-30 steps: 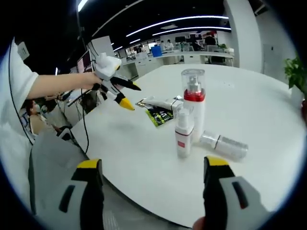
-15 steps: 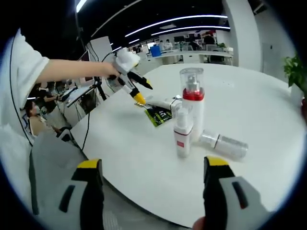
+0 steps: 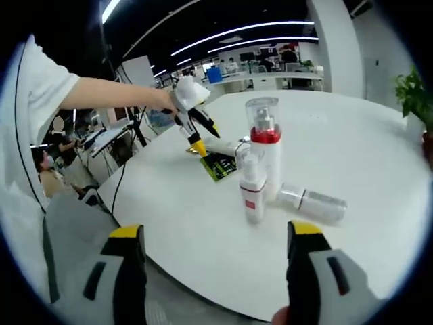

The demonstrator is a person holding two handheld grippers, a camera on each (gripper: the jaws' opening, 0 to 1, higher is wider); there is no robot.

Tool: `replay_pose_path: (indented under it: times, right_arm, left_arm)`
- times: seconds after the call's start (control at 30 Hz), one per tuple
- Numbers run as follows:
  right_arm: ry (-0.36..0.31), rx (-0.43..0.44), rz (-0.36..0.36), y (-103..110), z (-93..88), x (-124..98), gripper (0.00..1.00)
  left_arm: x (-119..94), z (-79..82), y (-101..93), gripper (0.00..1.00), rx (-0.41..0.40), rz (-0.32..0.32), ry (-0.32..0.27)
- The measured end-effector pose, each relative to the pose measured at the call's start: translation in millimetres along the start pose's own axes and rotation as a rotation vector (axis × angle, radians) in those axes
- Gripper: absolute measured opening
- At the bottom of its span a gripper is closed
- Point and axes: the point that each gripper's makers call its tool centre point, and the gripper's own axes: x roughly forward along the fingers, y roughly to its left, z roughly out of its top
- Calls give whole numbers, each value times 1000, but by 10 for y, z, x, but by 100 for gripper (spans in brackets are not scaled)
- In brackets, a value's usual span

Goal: Arrange the skincare products in the storage area until every visible bottle or jar stands upright without overlapping.

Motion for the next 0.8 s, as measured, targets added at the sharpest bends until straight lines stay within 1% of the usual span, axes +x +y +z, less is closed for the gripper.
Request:
replay_pose_path:
  times: [0.07, 0.17, 0.23, 0.27, 0.3, 0.33, 0.43, 0.5, 0.57, 0.67, 0.8]
  right_arm:
    - [-1, 2, -1, -4, 1, 0, 87]
    - [-2, 3, -3, -8, 3, 0, 87]
    - [-1, 3, -4, -10, 2, 1, 87]
    - [-1, 3, -4, -9, 2, 1, 87]
    - [-1, 4, -3, -9, 2, 2, 87]
    - [0, 3, -3, -9, 1, 3, 87]
    - [2, 0, -3, -5, -1, 4, 87]
    - [2, -1, -3, -2, 1, 4, 87]
    - [2, -2, -2, 1, 4, 3, 86]
    - [1, -5, -1, 4, 5, 2, 86]
    - [1, -9, 3, 12, 10, 5, 86]
  left_arm:
    - [34, 4, -37, 46, 18, -27, 13]
    - [42, 39, -35, 43, 11, -43, -1]
    - [48, 28, -46, 41, 10, -61, 6]
    - [46, 24, -64, 37, 0, -70, 7]
    - [44, 47, -41, 34, 3, -62, -6]
    - [40, 48, -47, 34, -28, -54, -3]
    - [37, 70, -65, 33, -23, -46, 0]
    - [28, 66, -85, 33, -42, -45, 4]
    - [15, 68, -107, 32, -52, -43, 0]
    - [-33, 76, -165, 32, -94, -50, -21]
    - [-123, 73, -271, 31, -100, -57, -31]
